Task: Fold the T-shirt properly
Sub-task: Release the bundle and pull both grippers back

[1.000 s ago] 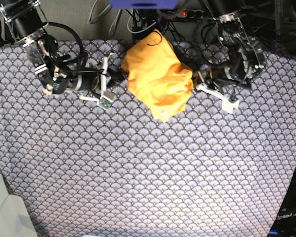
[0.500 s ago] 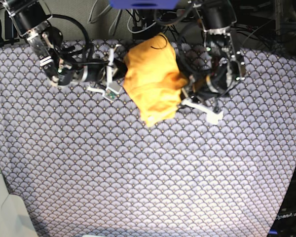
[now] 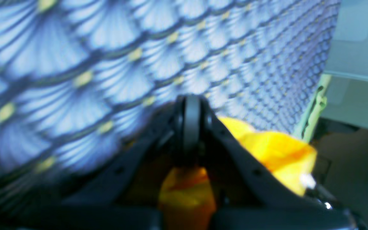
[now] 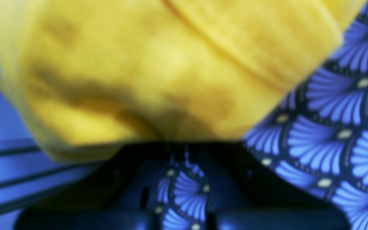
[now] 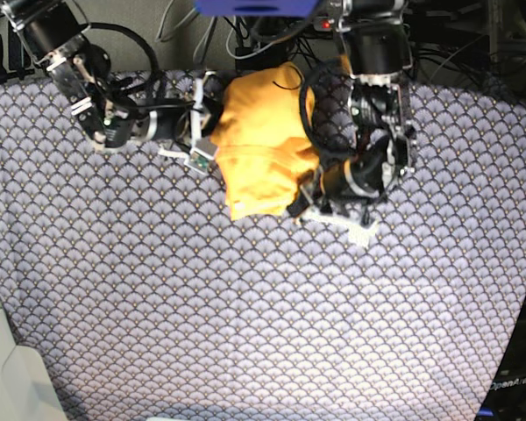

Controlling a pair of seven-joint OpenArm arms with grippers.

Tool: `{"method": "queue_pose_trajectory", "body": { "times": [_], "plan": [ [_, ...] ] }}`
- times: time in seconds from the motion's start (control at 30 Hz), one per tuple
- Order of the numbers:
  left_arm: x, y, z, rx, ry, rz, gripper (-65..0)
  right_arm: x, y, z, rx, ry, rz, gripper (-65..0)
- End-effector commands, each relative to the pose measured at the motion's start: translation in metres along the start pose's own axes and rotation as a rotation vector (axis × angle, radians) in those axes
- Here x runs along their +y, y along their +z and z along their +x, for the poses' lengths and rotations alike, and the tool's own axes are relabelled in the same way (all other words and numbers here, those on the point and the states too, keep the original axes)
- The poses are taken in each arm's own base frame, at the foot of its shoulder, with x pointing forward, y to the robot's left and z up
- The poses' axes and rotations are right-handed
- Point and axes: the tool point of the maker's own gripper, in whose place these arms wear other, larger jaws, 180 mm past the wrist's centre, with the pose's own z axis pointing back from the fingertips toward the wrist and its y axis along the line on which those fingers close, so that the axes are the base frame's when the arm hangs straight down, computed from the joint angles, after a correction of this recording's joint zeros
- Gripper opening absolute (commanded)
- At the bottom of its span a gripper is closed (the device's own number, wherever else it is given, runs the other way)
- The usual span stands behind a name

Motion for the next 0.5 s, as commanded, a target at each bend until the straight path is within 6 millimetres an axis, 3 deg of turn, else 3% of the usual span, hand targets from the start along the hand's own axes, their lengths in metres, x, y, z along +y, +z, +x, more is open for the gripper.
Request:
{"method": "queue_pose_trajectory", "body": {
  "times": [0.0, 0.13, 0.2, 0.3, 0.47],
  "plan": [
    [-0.019, 0.002, 0.014, -0.037, -0.019, -0.046, -65.0, -0.019, 0.015, -0.012, 0.061, 0.022, -0.057, -65.0],
    [-0.03, 0.011, 0.025, -0.077, -0.041, -0.071, -65.0, -0.06, 0.049, -0.007, 0.016, -0.026, -0.185, -65.0],
    [-0.034, 0.023, 0.038, -0.108, -0.048, -0.098, -65.0, -0.07, 0.067, -0.005, -0.015, -0.037, -0.237, -65.0],
    [-0.013, 0.044, 0.05, -0.113, -0.017, -0.094, -65.0, -0.061, 0.084, 0.015, -0.08, 0.011, -0.268, -65.0],
    [0.038, 0.085, 0.065, -0.137, 0.133, -0.049, -65.0, -0.024, 0.099, 0.05, -0.207, 0.084, -0.284, -65.0]
  ]
}}
